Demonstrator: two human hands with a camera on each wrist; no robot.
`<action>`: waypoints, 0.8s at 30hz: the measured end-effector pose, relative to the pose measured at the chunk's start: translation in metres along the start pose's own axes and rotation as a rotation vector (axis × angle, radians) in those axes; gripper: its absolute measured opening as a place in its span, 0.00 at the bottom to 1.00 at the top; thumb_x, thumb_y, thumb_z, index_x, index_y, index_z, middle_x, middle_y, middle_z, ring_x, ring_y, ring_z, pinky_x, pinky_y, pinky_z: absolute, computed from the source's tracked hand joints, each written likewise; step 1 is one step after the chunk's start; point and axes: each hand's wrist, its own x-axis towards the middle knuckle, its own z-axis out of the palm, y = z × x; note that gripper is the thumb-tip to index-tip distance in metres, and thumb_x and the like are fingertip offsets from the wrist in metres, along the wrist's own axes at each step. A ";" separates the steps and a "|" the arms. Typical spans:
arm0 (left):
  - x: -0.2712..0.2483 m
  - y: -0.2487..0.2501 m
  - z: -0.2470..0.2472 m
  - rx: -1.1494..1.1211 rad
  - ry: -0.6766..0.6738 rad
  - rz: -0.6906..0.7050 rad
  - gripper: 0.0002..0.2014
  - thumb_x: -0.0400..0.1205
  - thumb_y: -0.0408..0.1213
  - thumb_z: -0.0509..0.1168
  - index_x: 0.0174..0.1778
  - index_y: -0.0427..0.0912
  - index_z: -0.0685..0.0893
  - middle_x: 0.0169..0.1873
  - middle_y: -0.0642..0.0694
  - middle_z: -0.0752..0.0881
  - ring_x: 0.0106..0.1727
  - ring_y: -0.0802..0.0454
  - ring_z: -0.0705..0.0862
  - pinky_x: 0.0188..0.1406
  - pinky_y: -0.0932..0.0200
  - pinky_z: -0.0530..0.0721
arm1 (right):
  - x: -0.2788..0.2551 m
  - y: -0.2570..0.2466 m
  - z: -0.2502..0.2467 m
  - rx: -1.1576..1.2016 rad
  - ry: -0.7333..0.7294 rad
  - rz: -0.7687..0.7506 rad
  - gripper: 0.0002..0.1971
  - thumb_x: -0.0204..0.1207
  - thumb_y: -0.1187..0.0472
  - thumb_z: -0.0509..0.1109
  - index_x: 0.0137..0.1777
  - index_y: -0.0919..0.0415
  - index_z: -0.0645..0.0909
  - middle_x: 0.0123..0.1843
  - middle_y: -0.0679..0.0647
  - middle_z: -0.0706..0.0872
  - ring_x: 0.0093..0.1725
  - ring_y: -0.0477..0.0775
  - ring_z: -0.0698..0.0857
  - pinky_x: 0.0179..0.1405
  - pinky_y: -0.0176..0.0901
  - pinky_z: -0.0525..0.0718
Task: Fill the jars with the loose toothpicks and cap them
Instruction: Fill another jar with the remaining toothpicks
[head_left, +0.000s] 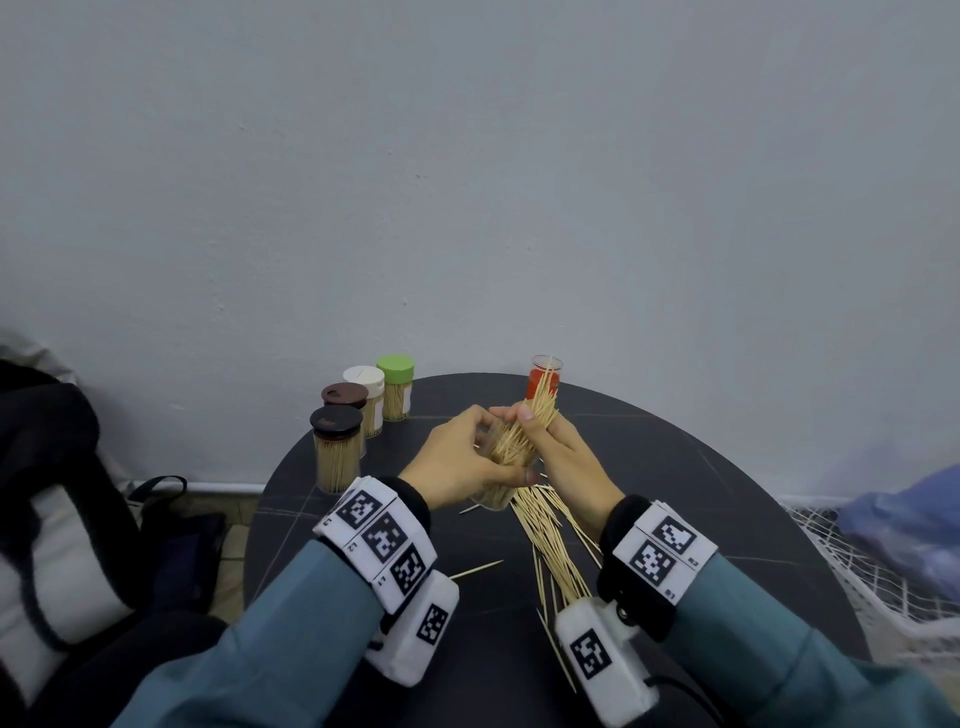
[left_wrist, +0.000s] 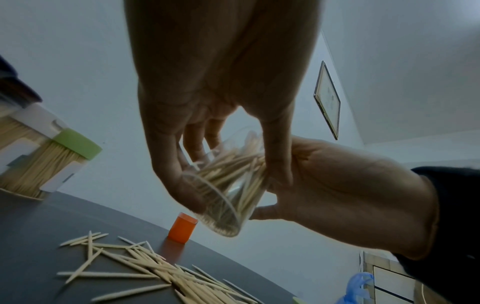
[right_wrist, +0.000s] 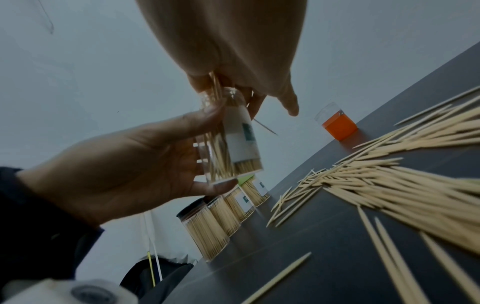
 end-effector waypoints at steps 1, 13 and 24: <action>0.000 0.000 0.000 0.002 -0.007 -0.005 0.26 0.69 0.42 0.79 0.58 0.46 0.75 0.44 0.57 0.81 0.44 0.66 0.79 0.37 0.72 0.75 | 0.000 0.001 -0.001 0.001 0.001 -0.002 0.16 0.85 0.58 0.53 0.62 0.66 0.77 0.56 0.58 0.84 0.50 0.46 0.86 0.46 0.32 0.85; -0.003 0.002 0.002 0.131 -0.157 -0.024 0.27 0.67 0.40 0.80 0.58 0.49 0.75 0.53 0.51 0.80 0.54 0.56 0.79 0.54 0.61 0.77 | 0.002 0.003 -0.010 0.015 0.076 -0.171 0.15 0.87 0.62 0.48 0.54 0.65 0.77 0.52 0.55 0.89 0.54 0.40 0.86 0.54 0.24 0.78; 0.003 -0.005 0.002 -0.005 -0.095 -0.107 0.24 0.67 0.45 0.80 0.55 0.45 0.78 0.51 0.48 0.85 0.54 0.53 0.83 0.53 0.59 0.80 | 0.001 0.002 -0.004 0.078 0.052 -0.230 0.15 0.85 0.63 0.52 0.59 0.64 0.79 0.58 0.58 0.87 0.58 0.47 0.86 0.60 0.37 0.82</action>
